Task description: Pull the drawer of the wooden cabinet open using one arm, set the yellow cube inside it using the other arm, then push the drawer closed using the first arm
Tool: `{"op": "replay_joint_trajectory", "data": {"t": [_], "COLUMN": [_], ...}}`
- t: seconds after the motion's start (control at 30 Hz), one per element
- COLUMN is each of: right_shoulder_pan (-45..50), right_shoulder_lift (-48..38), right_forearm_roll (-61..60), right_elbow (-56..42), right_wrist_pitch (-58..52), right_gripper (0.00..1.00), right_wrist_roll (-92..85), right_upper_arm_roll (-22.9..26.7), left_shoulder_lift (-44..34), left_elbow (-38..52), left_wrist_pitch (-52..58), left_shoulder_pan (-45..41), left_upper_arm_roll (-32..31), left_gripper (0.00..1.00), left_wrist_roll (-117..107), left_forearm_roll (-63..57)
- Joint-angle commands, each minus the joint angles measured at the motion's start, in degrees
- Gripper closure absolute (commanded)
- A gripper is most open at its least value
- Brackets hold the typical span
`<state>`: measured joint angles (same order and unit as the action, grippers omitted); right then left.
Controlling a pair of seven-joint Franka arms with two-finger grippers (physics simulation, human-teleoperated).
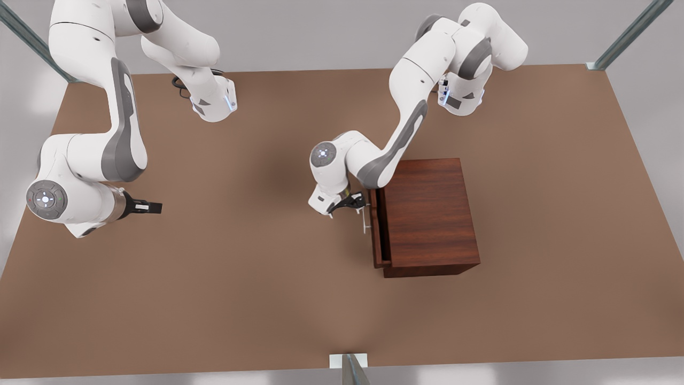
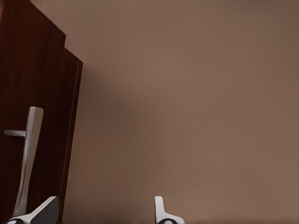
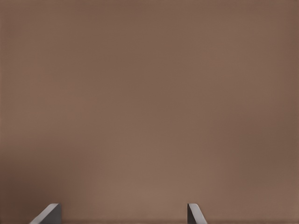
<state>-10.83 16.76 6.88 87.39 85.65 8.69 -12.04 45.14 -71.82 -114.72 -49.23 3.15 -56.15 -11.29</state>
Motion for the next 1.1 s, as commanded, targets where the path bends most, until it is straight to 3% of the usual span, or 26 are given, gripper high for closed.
{"op": "replay_joint_trajectory", "data": {"t": [0.0, 0.6, 0.7, 0.77, 0.8, 0.83, 0.87, 0.97, 1.07], "right_shoulder_pan": [0.02, 0.02, 0.02, 0.02, 0.02, 0.02, 0.02, 0.02, 0.02], "right_shoulder_lift": [-0.06, -0.06, -0.06, -0.06, -0.06, -0.06, -0.06, -0.06, 0.46], "right_forearm_roll": [0.06, 0.15, 0.07, 0.15, 0.15, 0.15, 0.07, 0.15, 0.24], "right_elbow": [-0.02, -0.02, -0.02, -0.02, -0.02, -0.02, -0.02, -0.02, -0.02], "right_wrist_pitch": [-0.04, -0.04, -0.13, -0.13, -0.13, -0.13, -0.13, -0.13, -0.31], "right_gripper": [0.0, 0.0, 0.0, 0.0, 0.0, 0.0, 0.0, 0.0, 0.0], "right_wrist_roll": [-0.25, -0.25, -0.25, -0.25, -0.25, -0.25, -0.25, -0.25, -0.34], "right_upper_arm_roll": [0.0, 0.0, 0.0, -0.09, -0.09, -0.09, -0.09, -0.09, -0.17], "left_shoulder_lift": [-0.41, -3.4, -11.56, -20.01, -22.28, -34.92, -42.42, -37.32, -37.15], "left_elbow": [-0.51, -2.98, 6.95, 6.34, 3.98, -14.62, -26.79, -17.92, -17.56], "left_wrist_pitch": [-0.07, 1.25, 17.3, 34.29, 36.41, 24.31, 13.73, 14.34, 14.34], "left_shoulder_pan": [0.19, 3.26, 7.03, 21.53, 26.99, 31.56, 33.5, 34.29, 34.82], "left_upper_arm_roll": [0.01, 0.28, 0.89, 1.07, 1.07, 1.07, 1.42, 0.98, 1.25], "left_gripper": [0.0, 0.0, 0.0, 0.0, 0.0, 0.0, 0.0, 0.0, 0.0], "left_wrist_roll": [8.86, 14.05, 5.17, 45.49, 52.54, 54.65, 54.92, 54.65, 54.83], "left_forearm_roll": [-0.05, 0.3, 7.76, 7.51, 7.6, 8.04, 8.03, 11.99, 12.17]}}
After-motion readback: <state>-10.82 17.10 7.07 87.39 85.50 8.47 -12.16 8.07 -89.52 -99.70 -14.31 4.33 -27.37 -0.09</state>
